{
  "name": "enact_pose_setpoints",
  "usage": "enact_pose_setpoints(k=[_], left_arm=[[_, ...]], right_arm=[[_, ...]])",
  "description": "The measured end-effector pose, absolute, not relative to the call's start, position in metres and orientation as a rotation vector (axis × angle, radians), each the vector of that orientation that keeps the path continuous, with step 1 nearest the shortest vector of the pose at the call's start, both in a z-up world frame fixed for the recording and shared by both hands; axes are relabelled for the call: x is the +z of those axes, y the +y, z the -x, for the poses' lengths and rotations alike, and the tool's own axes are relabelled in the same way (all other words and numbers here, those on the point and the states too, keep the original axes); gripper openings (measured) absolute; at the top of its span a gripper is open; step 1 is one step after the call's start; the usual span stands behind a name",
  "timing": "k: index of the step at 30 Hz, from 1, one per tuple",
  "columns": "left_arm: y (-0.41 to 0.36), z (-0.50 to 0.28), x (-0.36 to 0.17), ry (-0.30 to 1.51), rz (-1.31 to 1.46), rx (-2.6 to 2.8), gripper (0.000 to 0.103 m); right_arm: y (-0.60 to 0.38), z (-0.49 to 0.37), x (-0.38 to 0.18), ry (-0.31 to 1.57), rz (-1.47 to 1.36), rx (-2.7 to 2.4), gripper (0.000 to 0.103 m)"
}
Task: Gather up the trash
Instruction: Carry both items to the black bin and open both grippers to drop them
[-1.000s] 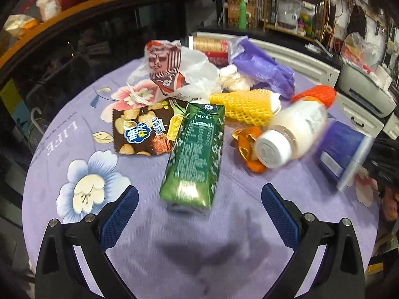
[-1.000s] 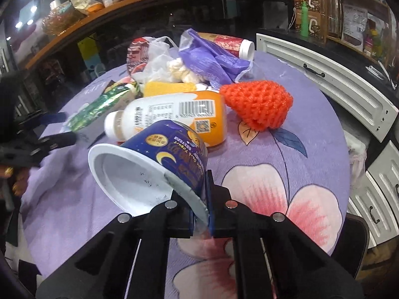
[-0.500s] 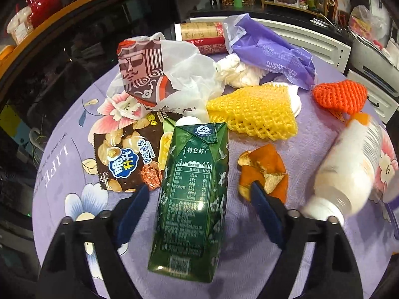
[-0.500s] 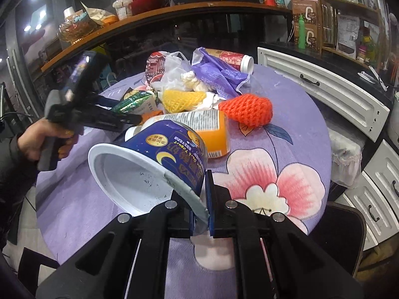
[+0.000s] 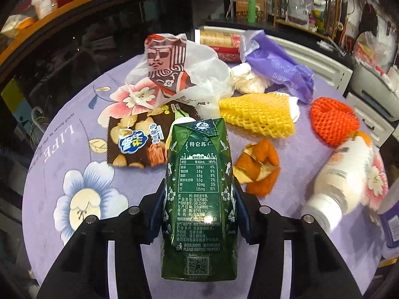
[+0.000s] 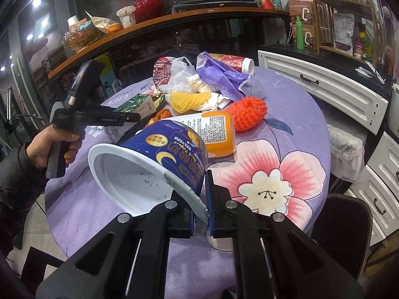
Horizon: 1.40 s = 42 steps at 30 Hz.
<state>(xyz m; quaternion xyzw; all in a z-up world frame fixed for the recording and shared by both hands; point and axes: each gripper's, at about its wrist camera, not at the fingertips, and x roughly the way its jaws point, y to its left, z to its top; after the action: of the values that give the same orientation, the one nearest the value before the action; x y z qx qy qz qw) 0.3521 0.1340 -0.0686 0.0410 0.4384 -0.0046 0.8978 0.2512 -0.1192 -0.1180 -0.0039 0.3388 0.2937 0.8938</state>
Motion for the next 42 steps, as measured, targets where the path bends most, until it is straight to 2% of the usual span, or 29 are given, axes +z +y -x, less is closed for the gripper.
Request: enact_pose_setpoints(k=[13, 23, 32, 42], left_arm=[[0.119, -0.264, -0.039, 0.723, 0.047, -0.080, 0.048], [0.012, -0.227, -0.023, 0.630, -0.017, -0.317, 0.048], [-0.115, -0.232, -0.030, 0.640, -0.049, -0.584, 0.048], [-0.198, -0.237, -0.081, 0.743, -0.114, -0.662, 0.048]], right_arm=[[-0.149, -0.219, -0.116, 0.674, -0.042, 0.609, 0.009], [-0.242, -0.201, -0.120, 0.664, -0.083, 0.414, 0.009], [-0.344, -0.237, -0.196, 0.875, -0.131, 0.061, 0.008], [-0.371, -0.264, -0.282, 1.065, -0.150, -0.025, 0.009]])
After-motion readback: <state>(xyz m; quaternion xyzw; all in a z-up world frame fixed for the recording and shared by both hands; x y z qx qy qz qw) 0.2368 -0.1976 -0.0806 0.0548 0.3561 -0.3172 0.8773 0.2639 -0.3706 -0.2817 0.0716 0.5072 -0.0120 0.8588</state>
